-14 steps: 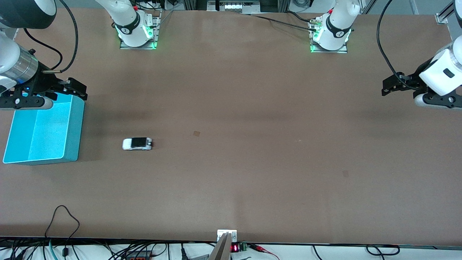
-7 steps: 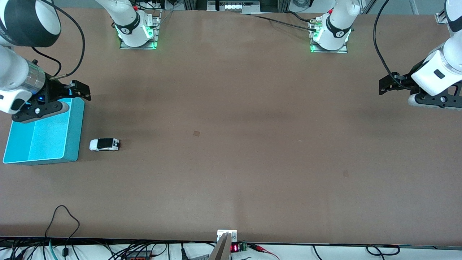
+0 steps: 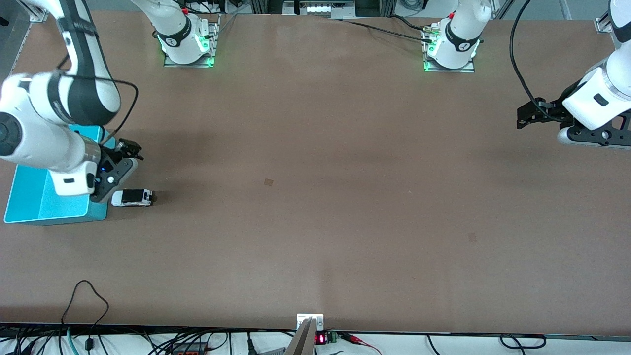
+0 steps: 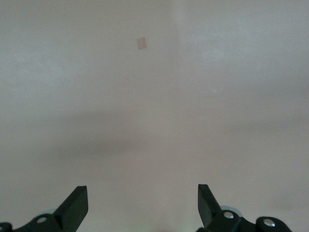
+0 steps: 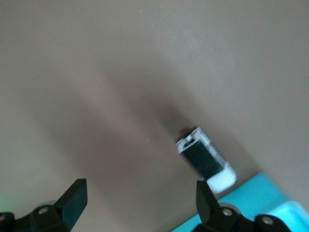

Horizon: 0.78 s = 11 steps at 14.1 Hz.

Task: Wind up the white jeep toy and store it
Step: 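Reach the right gripper down to the rolling jeep, then close the right gripper on the jeep and lift it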

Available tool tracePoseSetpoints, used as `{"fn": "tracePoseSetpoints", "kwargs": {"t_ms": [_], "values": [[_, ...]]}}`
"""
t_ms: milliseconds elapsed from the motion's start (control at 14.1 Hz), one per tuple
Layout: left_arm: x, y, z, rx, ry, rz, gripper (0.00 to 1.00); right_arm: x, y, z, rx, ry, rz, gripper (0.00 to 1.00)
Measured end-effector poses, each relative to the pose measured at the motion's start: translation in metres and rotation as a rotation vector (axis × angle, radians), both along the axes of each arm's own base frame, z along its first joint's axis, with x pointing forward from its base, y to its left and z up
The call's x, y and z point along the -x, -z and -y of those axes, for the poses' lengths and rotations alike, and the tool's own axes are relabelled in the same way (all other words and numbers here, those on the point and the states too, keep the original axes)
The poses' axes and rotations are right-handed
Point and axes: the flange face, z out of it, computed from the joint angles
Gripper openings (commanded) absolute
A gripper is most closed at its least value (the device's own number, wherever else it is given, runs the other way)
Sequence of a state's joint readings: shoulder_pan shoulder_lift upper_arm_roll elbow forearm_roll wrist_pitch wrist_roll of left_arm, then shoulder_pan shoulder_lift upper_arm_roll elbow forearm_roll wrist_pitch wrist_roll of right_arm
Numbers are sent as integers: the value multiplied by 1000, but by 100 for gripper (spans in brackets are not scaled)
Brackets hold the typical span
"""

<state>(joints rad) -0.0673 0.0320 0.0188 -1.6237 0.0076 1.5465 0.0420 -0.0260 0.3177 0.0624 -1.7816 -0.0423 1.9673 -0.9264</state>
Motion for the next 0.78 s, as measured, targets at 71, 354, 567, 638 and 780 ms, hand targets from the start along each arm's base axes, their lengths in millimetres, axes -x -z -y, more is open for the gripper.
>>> {"fn": "tracePoseSetpoints", "kwargs": {"t_ms": [71,354,567,638,780], "values": [[0,0,1,0,1,0,100,-2,18,5,-1,-65,13,100],[0,0,1,1,2,1,100,-11,80,38,-23,-284,61,100],[0,0,1,1,2,3,100,-13,122,66,-32,-392,105,100],[0,-1,1,1,2,5,100,-11,133,73,-34,-419,117,100],[0,-1,1,1,2,6,100,-8,149,86,-37,-441,121,100]]}}
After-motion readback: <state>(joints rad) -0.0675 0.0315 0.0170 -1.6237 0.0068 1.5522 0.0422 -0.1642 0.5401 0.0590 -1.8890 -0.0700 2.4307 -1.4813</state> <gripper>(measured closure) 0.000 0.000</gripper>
